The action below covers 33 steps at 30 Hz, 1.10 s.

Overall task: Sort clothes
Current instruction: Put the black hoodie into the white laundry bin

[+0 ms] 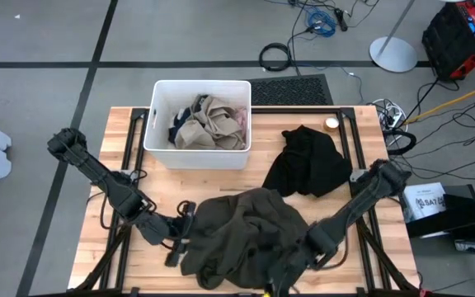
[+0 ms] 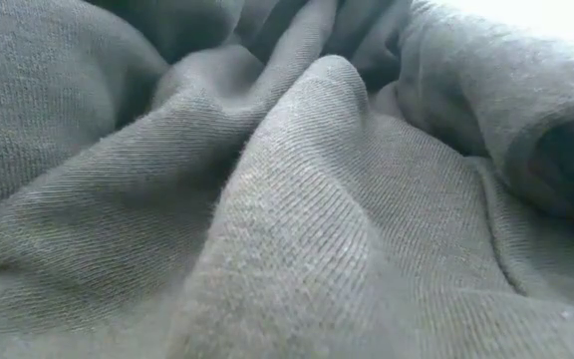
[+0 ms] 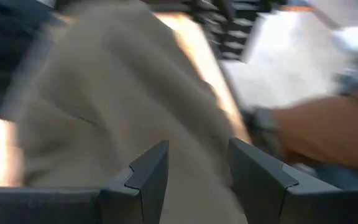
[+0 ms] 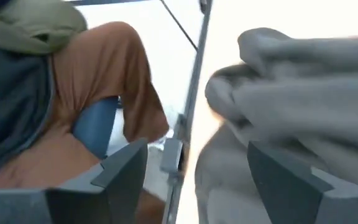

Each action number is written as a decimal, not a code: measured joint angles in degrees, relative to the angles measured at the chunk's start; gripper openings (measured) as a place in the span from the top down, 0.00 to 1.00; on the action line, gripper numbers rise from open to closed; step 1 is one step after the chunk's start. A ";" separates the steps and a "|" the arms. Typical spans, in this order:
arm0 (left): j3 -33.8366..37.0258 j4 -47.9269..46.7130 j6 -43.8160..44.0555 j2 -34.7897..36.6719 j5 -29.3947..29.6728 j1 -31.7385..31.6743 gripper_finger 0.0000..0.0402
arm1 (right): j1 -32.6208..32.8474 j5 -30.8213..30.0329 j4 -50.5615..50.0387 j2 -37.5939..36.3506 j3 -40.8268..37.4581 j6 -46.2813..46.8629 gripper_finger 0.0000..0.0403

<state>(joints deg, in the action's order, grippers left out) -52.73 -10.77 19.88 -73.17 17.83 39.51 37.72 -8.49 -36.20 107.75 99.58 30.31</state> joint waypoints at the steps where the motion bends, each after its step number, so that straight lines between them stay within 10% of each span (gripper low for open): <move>1: 0.00 -0.32 1.42 0.00 -3.48 0.25 0.57 | 0.22 -0.04 1.97 1.27 0.01 -2.03 0.35; 5: 0.00 -5.05 10.43 0.00 -7.79 2.21 0.57 | -0.14 -1.16 4.54 5.34 0.01 -5.53 0.37; 13: 0.00 -19.35 43.58 -0.51 7.14 3.99 0.57 | -1.45 -0.28 5.67 7.93 0.01 -4.03 0.40; 33: 7.35 -17.75 44.40 -9.01 -7.39 -7.27 0.57 | -1.14 -0.11 4.88 7.99 0.01 -1.21 0.40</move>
<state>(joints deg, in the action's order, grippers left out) -45.38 -28.53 64.28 -82.17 10.45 32.24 36.58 -8.60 -31.32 115.74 99.59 29.10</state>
